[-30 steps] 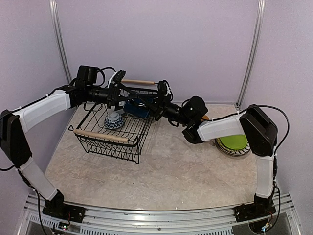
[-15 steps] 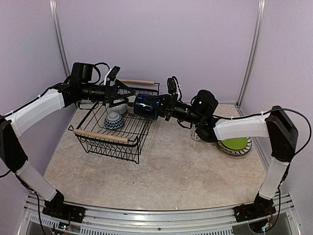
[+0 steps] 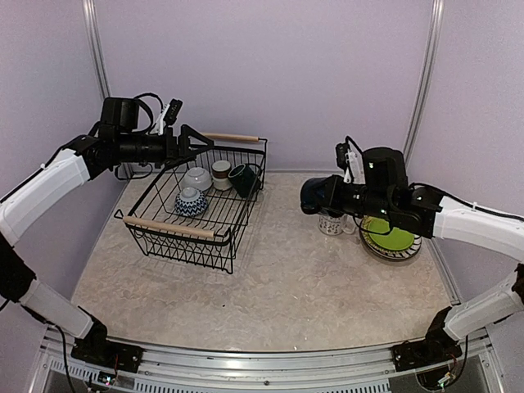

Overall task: Unload the mixed dishes from the dish rack
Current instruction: Place the cup at the center of the board.

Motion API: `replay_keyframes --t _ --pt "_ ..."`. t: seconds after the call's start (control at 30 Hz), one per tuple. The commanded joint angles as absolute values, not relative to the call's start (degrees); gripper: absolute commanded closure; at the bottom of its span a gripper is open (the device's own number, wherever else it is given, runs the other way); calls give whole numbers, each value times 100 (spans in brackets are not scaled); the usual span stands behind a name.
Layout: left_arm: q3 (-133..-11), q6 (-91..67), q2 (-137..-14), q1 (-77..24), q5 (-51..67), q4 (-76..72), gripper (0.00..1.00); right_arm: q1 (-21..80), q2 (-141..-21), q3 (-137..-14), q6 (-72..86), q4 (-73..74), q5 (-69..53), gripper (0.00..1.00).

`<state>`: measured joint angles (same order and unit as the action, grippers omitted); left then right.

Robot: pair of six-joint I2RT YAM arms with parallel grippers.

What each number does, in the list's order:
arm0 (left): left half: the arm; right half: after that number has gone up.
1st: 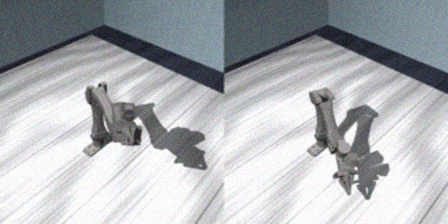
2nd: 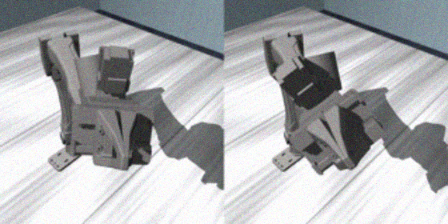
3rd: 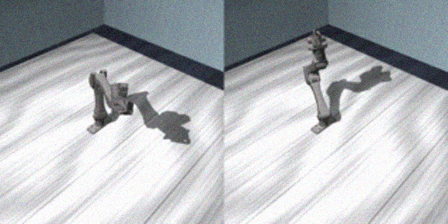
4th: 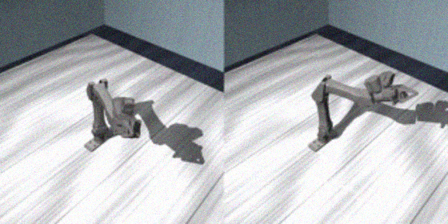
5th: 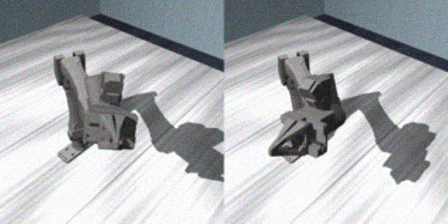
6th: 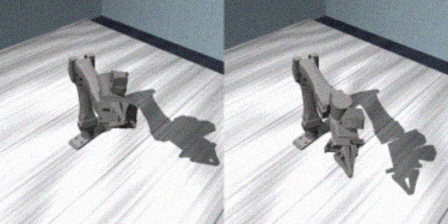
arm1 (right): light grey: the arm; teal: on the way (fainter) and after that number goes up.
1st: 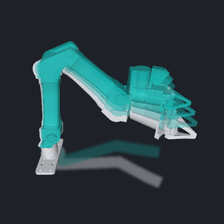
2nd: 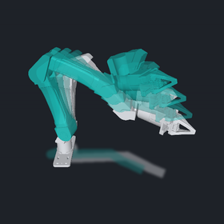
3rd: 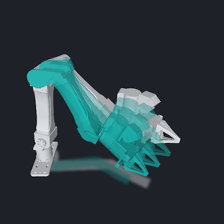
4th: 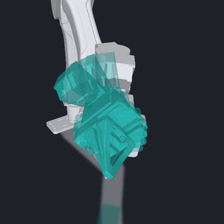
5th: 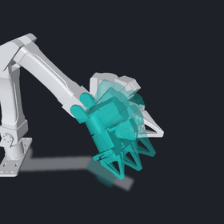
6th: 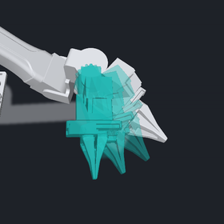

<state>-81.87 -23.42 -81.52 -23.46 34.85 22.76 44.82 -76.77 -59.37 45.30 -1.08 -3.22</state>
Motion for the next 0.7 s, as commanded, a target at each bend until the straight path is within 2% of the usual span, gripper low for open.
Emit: replay_keyframes --t 0.0,0.1,0.27,0.67 --pt "-8401 -2253 -8223 -2357 3096 2623 1 4447 -6897 -5596 3912 2099 1369 100" --pt "-8469 -2268 -8341 -2361 3098 2701 1 4439 -6764 -5546 4025 3043 1619 100" --pt "-8515 -2287 -8491 -2356 3118 2765 1 4445 -7172 -5484 4125 3654 1520 100" --pt "-8873 -2265 -8920 -2357 2872 3297 1 4257 -8648 -5902 3935 3468 1776 100"
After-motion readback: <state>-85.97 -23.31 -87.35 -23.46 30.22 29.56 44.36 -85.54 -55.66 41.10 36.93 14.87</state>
